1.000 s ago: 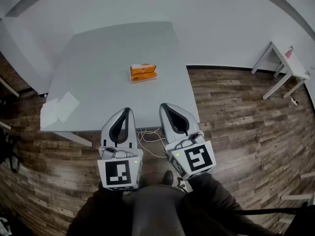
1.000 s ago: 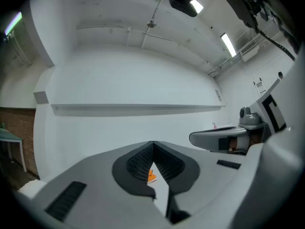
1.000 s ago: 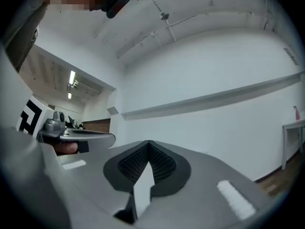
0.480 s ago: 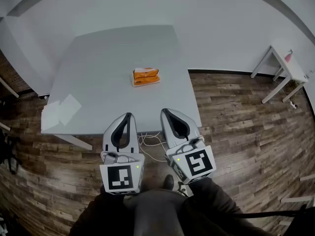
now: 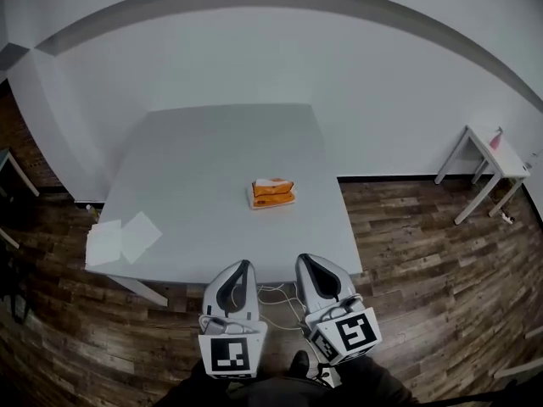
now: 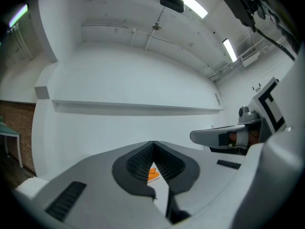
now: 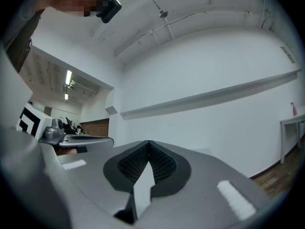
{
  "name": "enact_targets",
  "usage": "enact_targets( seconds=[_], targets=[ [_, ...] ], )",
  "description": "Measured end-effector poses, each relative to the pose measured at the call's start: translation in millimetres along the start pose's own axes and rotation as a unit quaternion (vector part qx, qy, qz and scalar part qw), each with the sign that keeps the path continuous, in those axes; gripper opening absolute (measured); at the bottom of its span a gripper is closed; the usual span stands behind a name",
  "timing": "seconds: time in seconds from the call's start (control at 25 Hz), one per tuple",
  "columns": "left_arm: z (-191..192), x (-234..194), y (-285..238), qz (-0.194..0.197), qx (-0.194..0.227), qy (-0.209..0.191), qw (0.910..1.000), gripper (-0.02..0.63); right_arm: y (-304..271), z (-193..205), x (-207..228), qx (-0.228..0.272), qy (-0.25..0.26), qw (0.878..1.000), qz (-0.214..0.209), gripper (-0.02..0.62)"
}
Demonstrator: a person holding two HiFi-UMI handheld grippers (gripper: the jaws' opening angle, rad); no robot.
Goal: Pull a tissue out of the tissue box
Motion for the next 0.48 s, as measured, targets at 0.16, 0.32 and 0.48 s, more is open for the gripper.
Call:
enact_targets(
  seconds=[0.16,0.32,0.48],
  targets=[
    [6,-7,6,0.01,-0.007,0.009,0.9999,0.0,-1,0,-7,-0.003,0.005,1.0,0.009,0.002],
    [13,-13,9,0.018,-0.016,0.007,0.9997,0.0,0,-5,-6,0.003,0.0,1.0,0.022,0.002],
    [16,-21,8,0.017,-0.015,0.009,0.9997,0.0,-6,-9,-4,0.004,-0.008,1.0,0.021,0.001]
  ],
)
Point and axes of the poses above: the fingertips, and each gripper's own axes: y backward along the fingers, x to its right, z out of its underside, the point moved 1 cm from there along y, backward along the fingers, and after that the axes turned 4 degrees about y, right-handed, at the moved point
